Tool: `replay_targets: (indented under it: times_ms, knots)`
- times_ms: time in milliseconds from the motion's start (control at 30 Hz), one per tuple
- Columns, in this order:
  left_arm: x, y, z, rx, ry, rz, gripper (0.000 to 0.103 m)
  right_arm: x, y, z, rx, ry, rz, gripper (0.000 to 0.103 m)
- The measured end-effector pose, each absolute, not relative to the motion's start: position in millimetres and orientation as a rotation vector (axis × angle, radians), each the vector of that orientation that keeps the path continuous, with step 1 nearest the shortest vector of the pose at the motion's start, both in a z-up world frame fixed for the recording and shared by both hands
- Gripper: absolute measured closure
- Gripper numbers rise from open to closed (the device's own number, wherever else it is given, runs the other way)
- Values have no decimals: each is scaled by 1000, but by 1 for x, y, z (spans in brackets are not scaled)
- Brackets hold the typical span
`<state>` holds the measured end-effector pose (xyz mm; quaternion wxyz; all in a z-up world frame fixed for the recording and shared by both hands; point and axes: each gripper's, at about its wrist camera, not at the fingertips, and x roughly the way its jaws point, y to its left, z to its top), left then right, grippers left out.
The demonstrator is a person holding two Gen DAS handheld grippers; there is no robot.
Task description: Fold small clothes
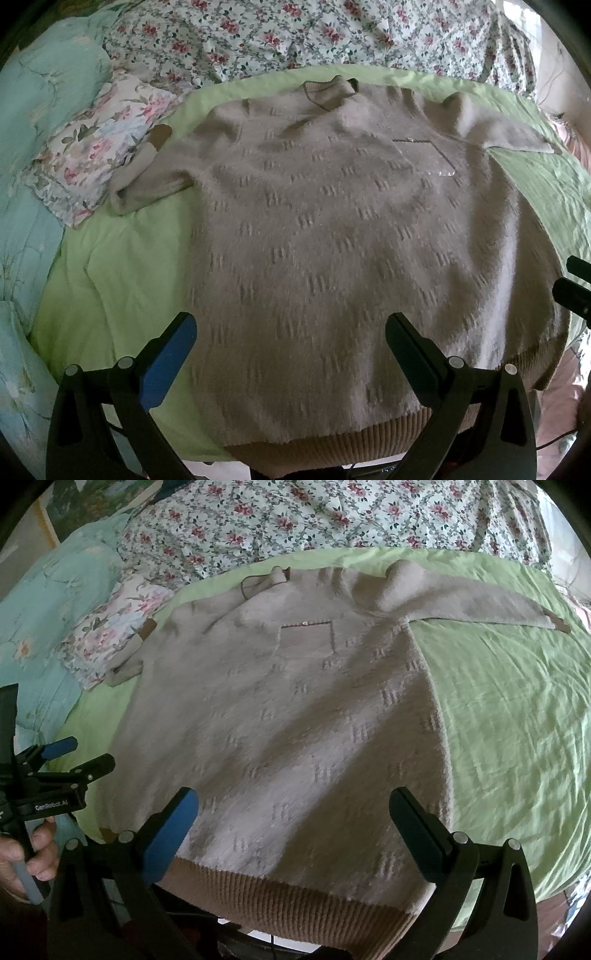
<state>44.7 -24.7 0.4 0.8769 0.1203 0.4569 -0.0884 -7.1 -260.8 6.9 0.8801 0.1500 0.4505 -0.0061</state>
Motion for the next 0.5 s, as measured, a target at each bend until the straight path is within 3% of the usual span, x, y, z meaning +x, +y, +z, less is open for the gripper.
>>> replay_targets:
  times_ms: [500]
  knots:
    - [70, -34, -1, 287, 935, -155, 1, 17, -291, 5, 346, 924, -36, 0]
